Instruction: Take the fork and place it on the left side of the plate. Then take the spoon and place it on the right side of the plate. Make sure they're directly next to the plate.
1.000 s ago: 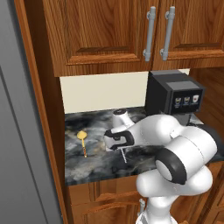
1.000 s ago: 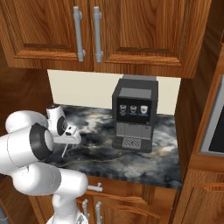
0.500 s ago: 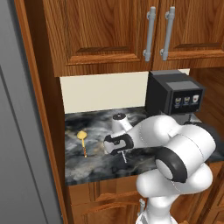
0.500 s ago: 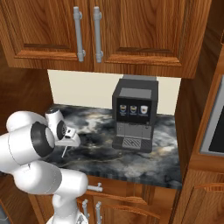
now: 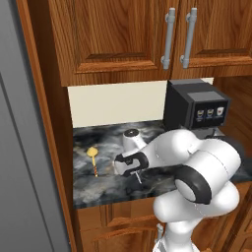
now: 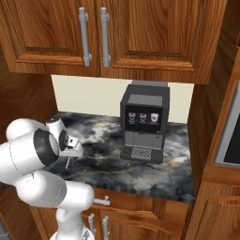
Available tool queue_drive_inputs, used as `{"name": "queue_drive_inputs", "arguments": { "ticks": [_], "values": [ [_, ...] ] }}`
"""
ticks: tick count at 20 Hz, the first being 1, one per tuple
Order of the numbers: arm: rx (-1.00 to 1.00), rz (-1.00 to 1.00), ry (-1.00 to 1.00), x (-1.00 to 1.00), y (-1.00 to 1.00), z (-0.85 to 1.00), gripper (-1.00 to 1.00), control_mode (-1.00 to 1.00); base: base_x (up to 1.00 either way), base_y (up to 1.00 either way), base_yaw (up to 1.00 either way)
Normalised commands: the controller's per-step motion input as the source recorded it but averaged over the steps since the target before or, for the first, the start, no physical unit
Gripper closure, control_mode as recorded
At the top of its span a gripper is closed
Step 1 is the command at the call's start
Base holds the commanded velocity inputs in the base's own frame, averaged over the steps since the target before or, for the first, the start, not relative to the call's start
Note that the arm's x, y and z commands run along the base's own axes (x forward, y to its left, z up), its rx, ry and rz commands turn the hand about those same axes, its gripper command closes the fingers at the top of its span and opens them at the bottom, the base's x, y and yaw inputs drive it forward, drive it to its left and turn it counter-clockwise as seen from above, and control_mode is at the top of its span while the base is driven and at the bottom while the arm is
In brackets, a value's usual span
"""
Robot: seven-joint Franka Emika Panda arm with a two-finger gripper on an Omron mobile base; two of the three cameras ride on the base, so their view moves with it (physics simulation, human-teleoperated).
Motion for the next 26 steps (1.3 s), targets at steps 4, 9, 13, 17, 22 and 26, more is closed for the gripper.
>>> {"name": "queue_drive_inputs", "arguments": {
  "ticks": [4,9,13,17,22,26],
  "values": [
    [0.07,0.0,-0.12,-0.09,0.0,-0.15,1.0,-1.0,0.0,0.0,0.0],
    [0.08,0.0,-0.11,-0.27,0.0,0.02,1.0,-1.0,0.0,0.0,0.0],
    [0.02,0.0,-0.15,-0.49,-0.06,0.45,1.0,-1.0,0.0,0.0,0.0],
    [0.0,0.0,-0.12,-0.44,-0.1,0.93,1.0,-1.0,0.0,0.0,0.0],
    [0.0,0.0,-0.01,-0.35,-0.1,1.0,1.0,-1.0,0.0,0.0,0.0],
    [0.0,0.0,0.0,-0.42,-0.07,1.0,1.0,-1.0,0.0,0.0,0.0]
  ]
}}
